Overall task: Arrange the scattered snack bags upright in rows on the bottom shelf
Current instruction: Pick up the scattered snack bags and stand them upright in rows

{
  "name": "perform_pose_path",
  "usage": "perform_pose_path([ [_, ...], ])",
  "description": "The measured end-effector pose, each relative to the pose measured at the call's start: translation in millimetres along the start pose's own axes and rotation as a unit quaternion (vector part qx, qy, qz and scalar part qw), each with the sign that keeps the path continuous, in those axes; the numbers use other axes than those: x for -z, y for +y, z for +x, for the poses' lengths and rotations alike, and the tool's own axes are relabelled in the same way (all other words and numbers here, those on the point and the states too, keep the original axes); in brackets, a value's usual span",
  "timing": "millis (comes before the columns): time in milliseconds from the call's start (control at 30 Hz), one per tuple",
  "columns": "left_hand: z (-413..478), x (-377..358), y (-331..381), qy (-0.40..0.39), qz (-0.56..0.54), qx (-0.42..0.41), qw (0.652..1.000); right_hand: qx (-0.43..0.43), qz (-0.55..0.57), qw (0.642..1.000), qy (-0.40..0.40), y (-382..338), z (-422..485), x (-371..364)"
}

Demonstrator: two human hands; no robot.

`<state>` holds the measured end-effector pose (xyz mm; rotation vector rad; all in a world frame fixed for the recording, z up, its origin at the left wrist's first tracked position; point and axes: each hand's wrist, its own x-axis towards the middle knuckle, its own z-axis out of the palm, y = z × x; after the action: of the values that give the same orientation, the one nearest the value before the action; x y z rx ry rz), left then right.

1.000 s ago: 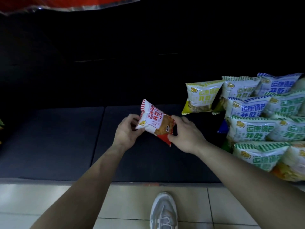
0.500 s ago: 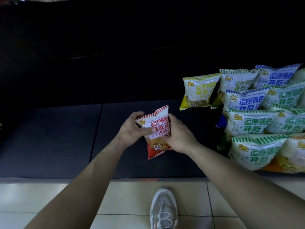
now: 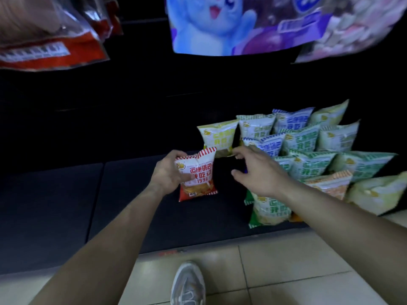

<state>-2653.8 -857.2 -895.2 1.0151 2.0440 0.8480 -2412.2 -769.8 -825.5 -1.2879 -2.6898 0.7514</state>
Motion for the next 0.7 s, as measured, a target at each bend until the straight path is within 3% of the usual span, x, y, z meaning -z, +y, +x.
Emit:
perform_pose_path([
  [433,55,-69,42,0.005,0.007,-0.022,1.000,-0.100,-0.055,0.993,0.018,105,-22,52],
  [700,49,-73,48,0.059,0.134,-0.042,0.988,-0.104,-0.039,0.994,0.019,107,-25,57],
])
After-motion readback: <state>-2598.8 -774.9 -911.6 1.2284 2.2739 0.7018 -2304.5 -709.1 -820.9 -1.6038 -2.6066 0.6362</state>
